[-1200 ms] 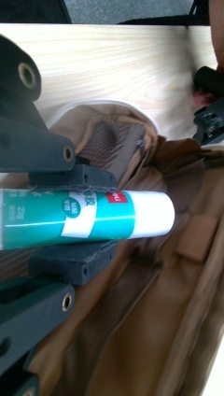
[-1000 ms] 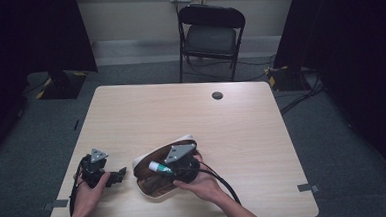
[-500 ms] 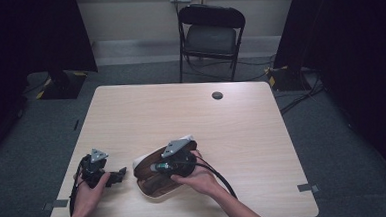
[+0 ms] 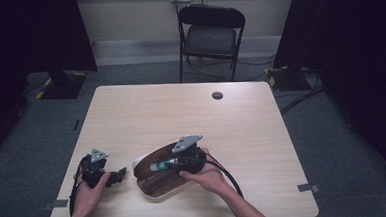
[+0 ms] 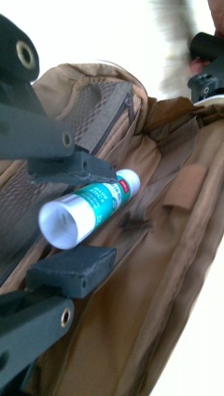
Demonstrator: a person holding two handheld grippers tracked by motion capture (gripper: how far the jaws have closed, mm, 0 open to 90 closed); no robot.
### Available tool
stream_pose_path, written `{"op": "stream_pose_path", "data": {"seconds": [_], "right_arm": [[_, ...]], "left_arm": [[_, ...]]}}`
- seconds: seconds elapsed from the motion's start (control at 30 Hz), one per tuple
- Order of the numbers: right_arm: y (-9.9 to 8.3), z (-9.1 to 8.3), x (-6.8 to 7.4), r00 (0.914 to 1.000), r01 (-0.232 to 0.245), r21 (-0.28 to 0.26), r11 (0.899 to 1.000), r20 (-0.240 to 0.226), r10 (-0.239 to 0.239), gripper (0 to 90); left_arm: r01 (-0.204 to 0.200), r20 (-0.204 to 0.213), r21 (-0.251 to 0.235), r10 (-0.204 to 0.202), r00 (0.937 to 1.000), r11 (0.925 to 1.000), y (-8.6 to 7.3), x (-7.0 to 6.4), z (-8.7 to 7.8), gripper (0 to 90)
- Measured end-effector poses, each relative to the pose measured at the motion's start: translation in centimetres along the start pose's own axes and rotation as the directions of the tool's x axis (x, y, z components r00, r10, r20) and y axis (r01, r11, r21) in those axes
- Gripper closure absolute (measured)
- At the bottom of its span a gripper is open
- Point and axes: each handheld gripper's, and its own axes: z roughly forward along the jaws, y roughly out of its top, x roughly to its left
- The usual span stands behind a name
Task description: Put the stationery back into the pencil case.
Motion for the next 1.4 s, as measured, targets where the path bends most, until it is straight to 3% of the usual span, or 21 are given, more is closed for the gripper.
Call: {"op": "stream_pose_path", "data": {"seconds": [0.07, 0.37, 0.77, 1.0, 1.4], "right_arm": [[-0.3, -0.4, -0.2, 0.9997, -0.006, -0.013, 1.000, 0.024, 0.007, 52.4], [-1.3, -2.0, -1.2, 0.9980, -0.054, -0.042, 0.998, 0.033, 0.055, 51.5], [-3.1, -5.1, -3.0, 0.9905, -0.103, -0.083, 0.991, 0.083, 0.110, 48.5], [-4.2, -7.0, -4.5, 0.9775, -0.145, -0.112, 0.983, 0.137, 0.160, 44.8], [-7.3, -9.7, -6.7, 0.9396, -0.226, -0.123, 0.966, 0.234, 0.249, 36.2]], "left_arm": [[0.002, 0.000, -0.001, -0.002, 1.0000, 1.0000, 0.0, 0.0, 0.0, 0.3], [-0.001, 0.005, 0.000, 0.001, 1.0000, 1.0000, 0.0, 0.0, 0.0, 0.3], [-0.004, 0.004, 0.001, 0.004, 1.0000, 1.0000, -0.1, 0.0, -0.1, 0.3], [-0.004, 0.007, -0.001, 0.004, 1.0000, 1.0000, -0.1, 0.0, -0.1, 0.3], [-0.003, 0.008, 0.000, 0.003, 1.0000, 1.0000, -0.1, 0.0, -0.1, 0.2]]}}
